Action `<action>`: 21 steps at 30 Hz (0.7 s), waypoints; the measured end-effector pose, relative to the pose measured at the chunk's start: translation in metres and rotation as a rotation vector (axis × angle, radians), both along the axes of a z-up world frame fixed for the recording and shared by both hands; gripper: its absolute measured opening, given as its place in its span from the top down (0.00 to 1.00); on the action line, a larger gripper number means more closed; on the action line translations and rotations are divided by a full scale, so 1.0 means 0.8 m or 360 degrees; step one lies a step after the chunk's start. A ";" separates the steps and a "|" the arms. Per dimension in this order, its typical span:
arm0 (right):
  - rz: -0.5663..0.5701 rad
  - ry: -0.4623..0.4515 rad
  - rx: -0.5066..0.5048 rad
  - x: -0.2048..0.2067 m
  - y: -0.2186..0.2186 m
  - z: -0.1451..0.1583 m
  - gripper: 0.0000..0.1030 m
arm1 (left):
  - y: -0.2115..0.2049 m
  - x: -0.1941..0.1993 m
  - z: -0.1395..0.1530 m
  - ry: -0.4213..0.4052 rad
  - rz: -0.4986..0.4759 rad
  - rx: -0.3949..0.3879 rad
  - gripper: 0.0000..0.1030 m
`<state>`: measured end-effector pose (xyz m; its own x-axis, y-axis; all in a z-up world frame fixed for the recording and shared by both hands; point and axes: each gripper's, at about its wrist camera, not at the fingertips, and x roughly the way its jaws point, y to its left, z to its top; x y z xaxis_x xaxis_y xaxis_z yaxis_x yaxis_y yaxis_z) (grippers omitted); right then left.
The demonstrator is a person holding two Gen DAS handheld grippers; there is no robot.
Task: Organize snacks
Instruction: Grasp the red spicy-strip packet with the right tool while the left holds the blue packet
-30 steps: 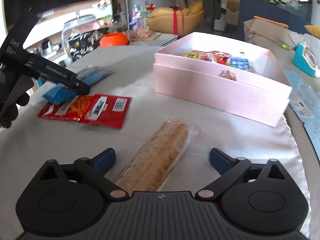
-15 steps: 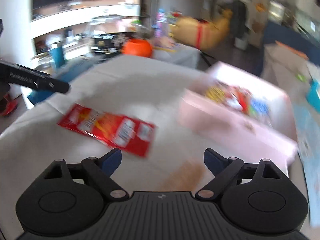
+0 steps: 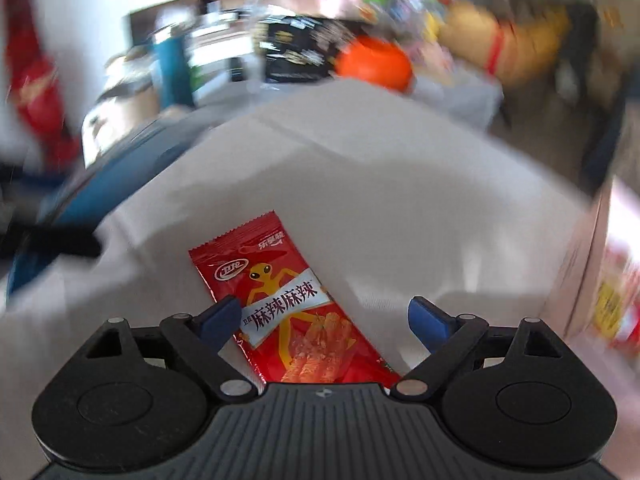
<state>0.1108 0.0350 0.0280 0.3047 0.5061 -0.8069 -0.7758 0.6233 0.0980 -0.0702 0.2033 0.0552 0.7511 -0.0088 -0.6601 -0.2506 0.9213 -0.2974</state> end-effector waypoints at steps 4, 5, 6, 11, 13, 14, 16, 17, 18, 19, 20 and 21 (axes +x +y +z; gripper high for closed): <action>-0.0147 0.0068 0.0062 0.003 -0.044 0.006 0.13 | -0.007 0.000 -0.011 0.0025 -0.0050 -0.0033 0.13; -0.0155 0.0067 0.0058 -0.002 -0.055 0.006 0.13 | -0.009 0.002 -0.013 0.0031 -0.0064 -0.0042 0.13; -0.0179 0.0050 0.0043 -0.008 -0.070 0.004 0.17 | -0.012 0.004 -0.016 0.0037 -0.0074 -0.0053 0.13; -0.0252 -0.0051 -0.0057 -0.039 -0.125 0.013 0.45 | -0.025 0.017 -0.025 0.0056 -0.0102 -0.0065 0.13; -0.0195 -0.0017 -0.0058 -0.045 -0.133 0.020 0.50 | -0.027 0.017 -0.025 0.0049 -0.0055 -0.0027 0.13; -0.0163 -0.0025 -0.0052 -0.049 -0.131 0.024 0.50 | -0.027 0.018 -0.026 0.0052 -0.0017 0.0008 0.13; -0.0096 -0.0117 -0.0054 -0.061 -0.126 0.031 0.48 | -0.024 0.017 -0.026 0.0066 0.0053 0.0056 0.13; -0.0064 -0.0178 -0.0063 -0.067 -0.118 0.034 0.45 | -0.020 0.016 -0.026 0.0074 0.0074 0.0060 0.13; -0.0031 -0.0235 -0.0066 -0.071 -0.109 0.036 0.39 | -0.015 0.015 -0.025 0.0079 0.0089 0.0055 0.13; 0.0009 -0.0281 -0.0060 -0.074 -0.097 0.038 0.37 | -0.011 0.013 -0.025 0.0082 0.0105 0.0048 0.13; 0.0048 -0.0298 -0.0050 -0.071 -0.080 0.038 0.34 | -0.006 0.009 -0.025 0.0083 0.0123 0.0042 0.13; 0.0089 -0.0293 -0.0037 -0.070 -0.065 0.037 0.32 | -0.003 0.005 -0.024 0.0083 0.0139 0.0040 0.13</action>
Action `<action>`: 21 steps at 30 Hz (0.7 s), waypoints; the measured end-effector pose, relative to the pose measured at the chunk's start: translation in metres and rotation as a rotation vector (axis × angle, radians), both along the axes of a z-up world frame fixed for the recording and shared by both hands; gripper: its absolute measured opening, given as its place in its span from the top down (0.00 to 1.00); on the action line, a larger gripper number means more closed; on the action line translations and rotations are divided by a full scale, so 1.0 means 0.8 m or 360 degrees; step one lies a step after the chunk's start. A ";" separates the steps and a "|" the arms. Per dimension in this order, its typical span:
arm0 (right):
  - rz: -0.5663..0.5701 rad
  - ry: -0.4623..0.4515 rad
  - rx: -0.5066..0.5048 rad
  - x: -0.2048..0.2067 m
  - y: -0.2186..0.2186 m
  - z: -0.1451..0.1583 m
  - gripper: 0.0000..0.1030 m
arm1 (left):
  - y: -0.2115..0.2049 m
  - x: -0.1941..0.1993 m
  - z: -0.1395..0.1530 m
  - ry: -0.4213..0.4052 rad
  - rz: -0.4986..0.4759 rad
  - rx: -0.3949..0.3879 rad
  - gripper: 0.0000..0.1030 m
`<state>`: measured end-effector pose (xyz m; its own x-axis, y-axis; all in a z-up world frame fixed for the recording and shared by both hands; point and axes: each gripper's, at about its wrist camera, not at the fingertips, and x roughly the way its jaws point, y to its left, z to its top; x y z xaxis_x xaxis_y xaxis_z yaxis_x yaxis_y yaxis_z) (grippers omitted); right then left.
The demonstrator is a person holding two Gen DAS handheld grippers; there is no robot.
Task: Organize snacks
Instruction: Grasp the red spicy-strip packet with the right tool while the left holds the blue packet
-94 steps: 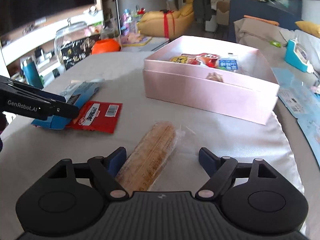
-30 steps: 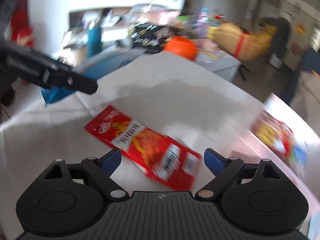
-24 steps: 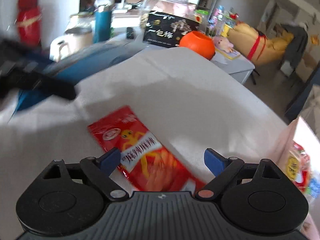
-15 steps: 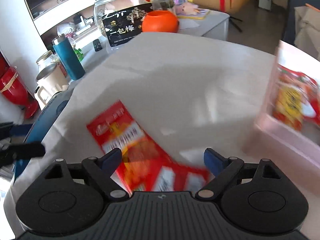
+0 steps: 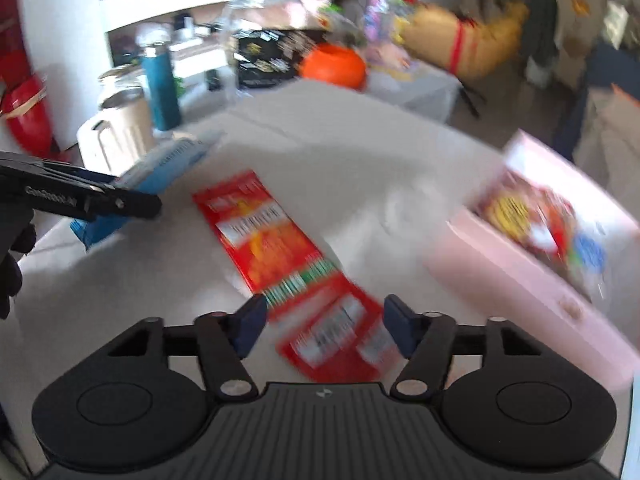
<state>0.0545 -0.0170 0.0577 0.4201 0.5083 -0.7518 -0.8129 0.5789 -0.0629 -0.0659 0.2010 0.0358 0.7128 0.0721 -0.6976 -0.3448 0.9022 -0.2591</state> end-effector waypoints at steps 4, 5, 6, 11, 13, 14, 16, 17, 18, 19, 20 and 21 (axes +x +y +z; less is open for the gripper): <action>0.0081 0.0090 -0.0003 0.022 0.069 -0.018 0.32 | 0.014 -0.011 0.001 0.0000 0.0039 -0.0044 0.13; 0.0075 0.0117 -0.0014 0.028 0.083 -0.023 0.32 | 0.017 -0.013 0.000 0.0003 0.0039 -0.0065 0.13; 0.0058 0.0124 -0.0023 0.034 0.096 -0.029 0.29 | 0.018 -0.014 0.000 0.0006 0.0040 -0.0077 0.13; 0.0056 0.0130 -0.0032 0.031 0.112 -0.033 0.39 | 0.015 -0.019 -0.001 0.0001 0.0007 -0.0084 0.13; 0.0047 0.0111 -0.0047 0.024 0.099 -0.030 0.46 | 0.008 -0.016 -0.003 -0.0007 -0.0033 -0.0089 0.13; 0.0014 0.0129 -0.0042 0.023 0.088 -0.028 0.49 | 0.002 -0.014 -0.004 -0.0014 -0.0067 -0.0091 0.13; -0.0061 0.0170 -0.0018 0.024 0.062 -0.026 0.51 | -0.011 -0.008 -0.005 -0.0022 -0.0143 -0.0093 0.13; -0.0109 0.0183 -0.0003 0.025 0.045 -0.025 0.51 | -0.020 -0.004 -0.005 -0.0020 -0.0192 -0.0094 0.13; -0.0165 0.0191 0.0015 0.026 0.024 -0.023 0.51 | -0.029 0.000 -0.006 -0.0017 -0.0238 -0.0091 0.13; -0.0208 0.0195 0.0028 0.026 0.007 -0.021 0.51 | -0.039 0.004 -0.008 -0.0012 -0.0288 -0.0087 0.13; -0.0260 0.0198 0.0042 0.026 -0.012 -0.018 0.51 | -0.049 0.009 -0.008 -0.0008 -0.0337 -0.0080 0.13; -0.0302 0.0200 0.0053 0.025 -0.031 -0.016 0.55 | -0.058 0.012 -0.009 -0.0007 -0.0374 -0.0071 0.13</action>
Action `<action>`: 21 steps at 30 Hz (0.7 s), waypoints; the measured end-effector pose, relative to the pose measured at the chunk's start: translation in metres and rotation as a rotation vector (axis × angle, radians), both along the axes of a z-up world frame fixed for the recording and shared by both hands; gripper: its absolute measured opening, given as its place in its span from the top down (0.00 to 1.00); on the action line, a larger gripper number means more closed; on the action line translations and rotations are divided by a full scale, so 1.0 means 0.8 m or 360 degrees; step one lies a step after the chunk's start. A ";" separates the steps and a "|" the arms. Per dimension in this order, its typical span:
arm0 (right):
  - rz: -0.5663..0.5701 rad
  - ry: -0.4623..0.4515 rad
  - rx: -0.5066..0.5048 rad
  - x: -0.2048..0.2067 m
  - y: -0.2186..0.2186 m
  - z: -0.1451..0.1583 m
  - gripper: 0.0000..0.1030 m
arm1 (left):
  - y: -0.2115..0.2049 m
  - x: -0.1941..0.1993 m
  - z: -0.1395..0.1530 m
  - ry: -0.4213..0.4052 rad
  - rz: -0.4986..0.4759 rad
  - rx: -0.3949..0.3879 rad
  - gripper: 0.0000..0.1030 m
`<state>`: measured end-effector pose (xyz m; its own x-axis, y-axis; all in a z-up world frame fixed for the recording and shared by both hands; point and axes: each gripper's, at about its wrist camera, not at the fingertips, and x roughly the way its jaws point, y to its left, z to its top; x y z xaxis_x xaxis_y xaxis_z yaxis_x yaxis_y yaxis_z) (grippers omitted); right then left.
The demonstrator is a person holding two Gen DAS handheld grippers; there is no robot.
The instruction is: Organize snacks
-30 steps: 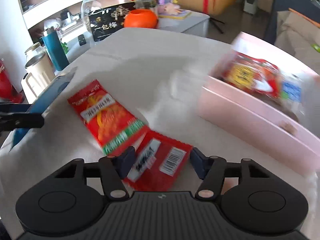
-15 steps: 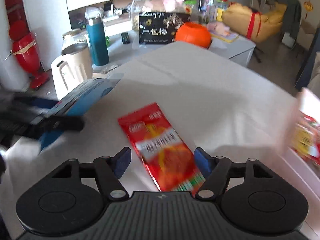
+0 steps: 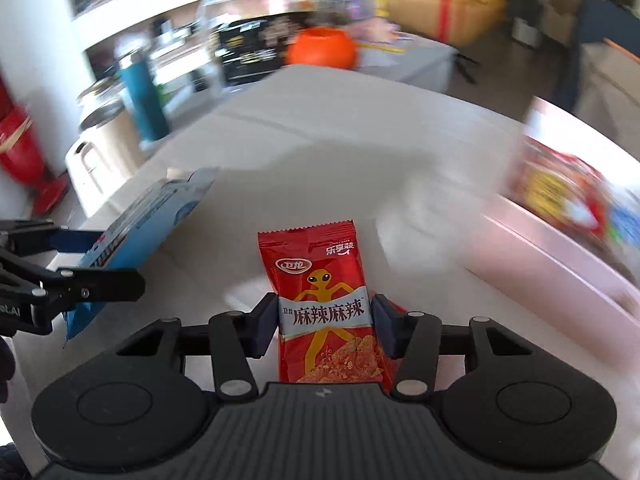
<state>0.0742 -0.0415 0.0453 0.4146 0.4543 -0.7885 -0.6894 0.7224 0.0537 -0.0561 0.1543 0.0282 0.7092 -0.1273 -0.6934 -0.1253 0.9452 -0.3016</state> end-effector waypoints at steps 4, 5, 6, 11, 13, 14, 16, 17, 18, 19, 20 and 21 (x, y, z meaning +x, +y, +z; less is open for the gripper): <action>-0.0181 -0.0027 0.0042 -0.002 -0.059 0.013 0.55 | -0.038 0.019 -0.002 0.0000 -0.0134 0.0022 0.13; -0.0219 -0.0042 0.0042 -0.002 -0.069 0.016 0.55 | -0.048 0.024 -0.003 0.0008 -0.0162 0.0047 0.13; -0.0258 -0.0052 0.0044 -0.001 -0.079 0.018 0.55 | -0.055 0.029 -0.004 0.0024 -0.0181 0.0078 0.13; -0.0332 -0.0046 0.0063 -0.004 -0.100 0.010 0.49 | -0.078 0.040 -0.009 0.0083 -0.0213 0.0247 0.13; -0.0329 -0.0029 0.0039 -0.005 -0.097 0.000 0.41 | -0.081 0.042 -0.010 0.0092 -0.0231 0.0277 0.12; -0.0329 -0.0030 0.0022 -0.005 -0.094 -0.005 0.34 | -0.082 0.043 -0.010 0.0099 -0.0243 0.0294 0.12; -0.0331 -0.0042 -0.0015 -0.007 -0.086 -0.016 0.32 | -0.082 0.047 -0.010 0.0117 -0.0248 0.0294 0.12; -0.0332 -0.0038 -0.0028 -0.007 -0.082 -0.021 0.32 | -0.080 0.047 -0.009 0.0132 -0.0250 0.0280 0.12; -0.0340 -0.0033 -0.0038 -0.008 -0.081 -0.026 0.31 | -0.078 0.047 -0.008 0.0148 -0.0260 0.0268 0.12; -0.0345 -0.0045 -0.0038 -0.009 -0.079 -0.027 0.29 | -0.077 0.048 -0.006 0.0168 -0.0275 0.0259 0.12; -0.0342 -0.0053 -0.0037 -0.011 -0.078 -0.028 0.25 | -0.076 0.048 -0.005 0.0188 -0.0293 0.0252 0.12; -0.0335 -0.0055 -0.0039 -0.012 -0.077 -0.029 0.23 | -0.075 0.047 -0.004 0.0205 -0.0307 0.0248 0.12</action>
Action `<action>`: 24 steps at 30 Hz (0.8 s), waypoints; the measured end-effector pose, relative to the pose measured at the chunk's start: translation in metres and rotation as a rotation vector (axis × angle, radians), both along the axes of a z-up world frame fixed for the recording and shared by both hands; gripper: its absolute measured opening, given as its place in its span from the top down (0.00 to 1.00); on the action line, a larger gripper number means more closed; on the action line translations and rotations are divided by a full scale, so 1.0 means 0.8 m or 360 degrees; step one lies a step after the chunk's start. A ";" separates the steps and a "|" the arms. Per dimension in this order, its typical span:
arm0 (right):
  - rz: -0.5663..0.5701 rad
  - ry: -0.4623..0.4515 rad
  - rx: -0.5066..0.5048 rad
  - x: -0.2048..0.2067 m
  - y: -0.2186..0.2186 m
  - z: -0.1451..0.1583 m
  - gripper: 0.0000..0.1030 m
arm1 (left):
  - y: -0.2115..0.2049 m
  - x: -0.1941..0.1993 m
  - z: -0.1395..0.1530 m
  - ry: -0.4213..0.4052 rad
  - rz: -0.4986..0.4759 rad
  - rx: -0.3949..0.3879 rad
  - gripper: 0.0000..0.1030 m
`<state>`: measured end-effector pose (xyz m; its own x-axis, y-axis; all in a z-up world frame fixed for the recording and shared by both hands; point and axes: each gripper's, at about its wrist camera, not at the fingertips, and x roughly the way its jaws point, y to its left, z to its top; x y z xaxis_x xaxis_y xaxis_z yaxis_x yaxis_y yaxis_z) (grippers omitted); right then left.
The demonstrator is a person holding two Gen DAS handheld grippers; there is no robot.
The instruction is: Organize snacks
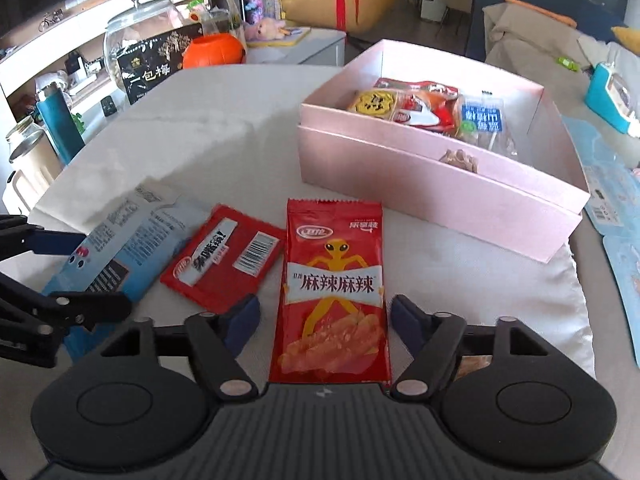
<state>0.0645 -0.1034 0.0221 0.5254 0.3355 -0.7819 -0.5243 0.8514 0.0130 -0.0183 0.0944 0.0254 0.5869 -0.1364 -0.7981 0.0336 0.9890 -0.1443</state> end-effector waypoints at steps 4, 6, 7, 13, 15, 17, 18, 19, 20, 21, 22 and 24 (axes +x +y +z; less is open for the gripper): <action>-0.0005 -0.0017 0.0021 0.000 -0.003 -0.002 0.20 | -0.001 0.007 0.001 0.0043 0.0007 -0.0013 0.08; -0.0018 -0.0013 0.0044 0.004 -0.003 -0.001 0.19 | -0.004 0.012 0.001 0.0058 0.0016 -0.0012 0.07; -0.0029 -0.0007 0.0055 0.006 -0.003 -0.001 0.19 | -0.007 0.014 0.001 0.0059 0.0017 0.0010 0.07; -0.0005 -0.0046 0.0053 -0.003 -0.007 0.004 0.48 | -0.022 0.011 -0.002 0.0071 -0.0043 0.0121 0.07; 0.0009 -0.0036 0.0083 -0.006 -0.013 0.009 0.53 | -0.022 0.008 -0.001 0.0079 -0.0074 0.0136 0.07; 0.0008 -0.0043 0.0130 -0.010 -0.020 0.018 0.55 | -0.022 0.002 0.000 0.0075 -0.0104 0.0155 0.08; 0.0007 -0.0056 0.0149 -0.011 -0.023 0.024 0.55 | -0.021 -0.001 0.002 0.0069 -0.0104 0.0155 0.12; 0.0006 -0.0073 0.0170 -0.013 -0.026 0.030 0.55 | -0.020 -0.003 0.004 0.0067 -0.0098 0.0141 0.14; 0.0003 -0.0096 0.0194 -0.015 -0.030 0.038 0.56 | -0.018 -0.005 0.009 0.0061 -0.0098 0.0100 0.14; 0.0001 -0.0120 0.0217 -0.015 -0.034 0.046 0.56 | -0.017 -0.008 0.014 0.0040 -0.0103 0.0057 0.14; 0.0000 -0.0145 0.0237 -0.016 -0.038 0.055 0.56 | -0.016 -0.011 0.021 0.0002 -0.0104 0.0026 0.14; -0.0007 -0.0203 0.0279 -0.018 -0.044 0.072 0.56 | -0.018 -0.016 0.038 -0.0087 -0.0102 0.0025 0.15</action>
